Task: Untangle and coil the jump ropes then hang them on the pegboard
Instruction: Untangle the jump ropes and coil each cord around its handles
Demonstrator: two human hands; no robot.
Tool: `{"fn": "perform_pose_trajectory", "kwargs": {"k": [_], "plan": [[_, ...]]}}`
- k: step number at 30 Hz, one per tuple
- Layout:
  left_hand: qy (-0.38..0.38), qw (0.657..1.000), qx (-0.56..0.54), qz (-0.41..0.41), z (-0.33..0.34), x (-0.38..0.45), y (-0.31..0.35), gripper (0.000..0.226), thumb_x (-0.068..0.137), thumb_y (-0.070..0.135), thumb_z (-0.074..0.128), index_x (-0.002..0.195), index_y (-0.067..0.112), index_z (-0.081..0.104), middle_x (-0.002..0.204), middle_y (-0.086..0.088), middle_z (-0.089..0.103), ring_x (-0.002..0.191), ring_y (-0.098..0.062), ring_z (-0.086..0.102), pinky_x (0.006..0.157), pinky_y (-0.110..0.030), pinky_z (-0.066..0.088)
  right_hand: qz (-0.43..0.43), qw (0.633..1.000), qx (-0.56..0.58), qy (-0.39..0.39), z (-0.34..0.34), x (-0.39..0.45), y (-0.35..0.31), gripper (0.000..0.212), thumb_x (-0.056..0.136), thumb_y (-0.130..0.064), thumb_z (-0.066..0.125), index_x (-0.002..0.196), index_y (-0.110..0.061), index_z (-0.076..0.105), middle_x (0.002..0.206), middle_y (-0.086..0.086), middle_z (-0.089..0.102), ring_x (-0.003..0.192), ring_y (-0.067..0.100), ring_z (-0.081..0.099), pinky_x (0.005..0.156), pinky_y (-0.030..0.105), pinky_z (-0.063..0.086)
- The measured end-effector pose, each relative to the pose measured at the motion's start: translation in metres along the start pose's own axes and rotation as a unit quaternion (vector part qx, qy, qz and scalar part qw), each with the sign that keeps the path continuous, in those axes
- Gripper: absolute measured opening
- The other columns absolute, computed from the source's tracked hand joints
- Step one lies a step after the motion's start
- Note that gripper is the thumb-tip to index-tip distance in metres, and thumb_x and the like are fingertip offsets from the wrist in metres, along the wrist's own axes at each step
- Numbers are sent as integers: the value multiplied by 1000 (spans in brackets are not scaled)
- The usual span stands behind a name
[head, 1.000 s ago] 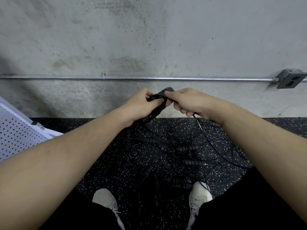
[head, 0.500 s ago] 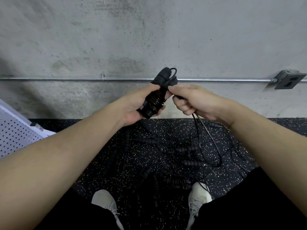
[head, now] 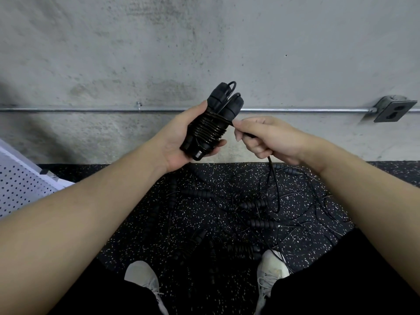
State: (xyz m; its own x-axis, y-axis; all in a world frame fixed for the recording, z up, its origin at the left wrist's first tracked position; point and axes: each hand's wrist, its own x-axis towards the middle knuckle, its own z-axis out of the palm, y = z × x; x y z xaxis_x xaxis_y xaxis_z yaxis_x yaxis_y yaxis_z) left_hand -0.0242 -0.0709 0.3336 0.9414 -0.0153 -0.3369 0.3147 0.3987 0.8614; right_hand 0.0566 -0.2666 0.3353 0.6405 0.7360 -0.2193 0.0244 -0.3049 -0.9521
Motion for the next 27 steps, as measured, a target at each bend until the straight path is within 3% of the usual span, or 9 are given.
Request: {"fn": "perform_pose_trajectory", "kwargs": {"k": [4, 10, 16, 22, 24, 27], "plan": [[1, 1000, 13, -3, -6, 0, 3, 37, 103, 44, 49, 107, 16, 73, 100, -8, 75, 84, -31, 75, 65, -33, 61, 5, 1000, 16, -25, -6, -2, 7, 29, 107, -28, 44, 99, -14, 68, 63, -3, 28, 54, 12, 20, 46, 23, 20], [-16, 1000, -9, 22, -11, -4, 15, 38, 102, 39, 48, 101, 8, 70, 85, -11, 72, 68, -28, 70, 49, -28, 54, 7, 999, -5, -47, -12, -6, 5, 32, 89, -48, 54, 86, -16, 62, 55, -6, 29, 47, 10, 24, 44, 21, 29], [-39, 999, 9, 4, -20, -9, 21, 38, 95, 42, 51, 93, 10, 71, 81, -8, 70, 60, -24, 67, 44, -23, 51, 12, 995, 40, -90, -20, -6, 12, 29, 93, -33, 51, 106, -10, 65, 65, -3, 34, 56, 11, 30, 54, 24, 35], [-86, 983, 152, -52, -19, -11, 16, 39, 84, 45, 56, 102, 11, 64, 81, -13, 71, 63, -28, 69, 46, -28, 54, 69, 991, -108, -23, -20, -4, 15, 38, 72, -54, 73, 86, -19, 73, 55, -8, 39, 51, 9, 32, 51, 20, 35], [-91, 972, 205, -70, -15, -10, 15, 43, 79, 44, 58, 103, 10, 65, 83, -15, 73, 65, -30, 71, 49, -30, 57, 71, 993, -98, 10, -20, -1, 16, 25, 75, -42, 78, 68, -20, 69, 52, -8, 40, 48, 8, 32, 49, 22, 32], [-84, 950, 296, -53, -10, -8, 11, 29, 91, 33, 61, 108, 10, 67, 88, -18, 75, 70, -30, 73, 56, -35, 60, 80, 991, -94, 55, -24, 6, 19, 35, 90, -15, 69, 55, -19, 64, 49, -7, 44, 46, 7, 33, 52, 24, 30]]}}
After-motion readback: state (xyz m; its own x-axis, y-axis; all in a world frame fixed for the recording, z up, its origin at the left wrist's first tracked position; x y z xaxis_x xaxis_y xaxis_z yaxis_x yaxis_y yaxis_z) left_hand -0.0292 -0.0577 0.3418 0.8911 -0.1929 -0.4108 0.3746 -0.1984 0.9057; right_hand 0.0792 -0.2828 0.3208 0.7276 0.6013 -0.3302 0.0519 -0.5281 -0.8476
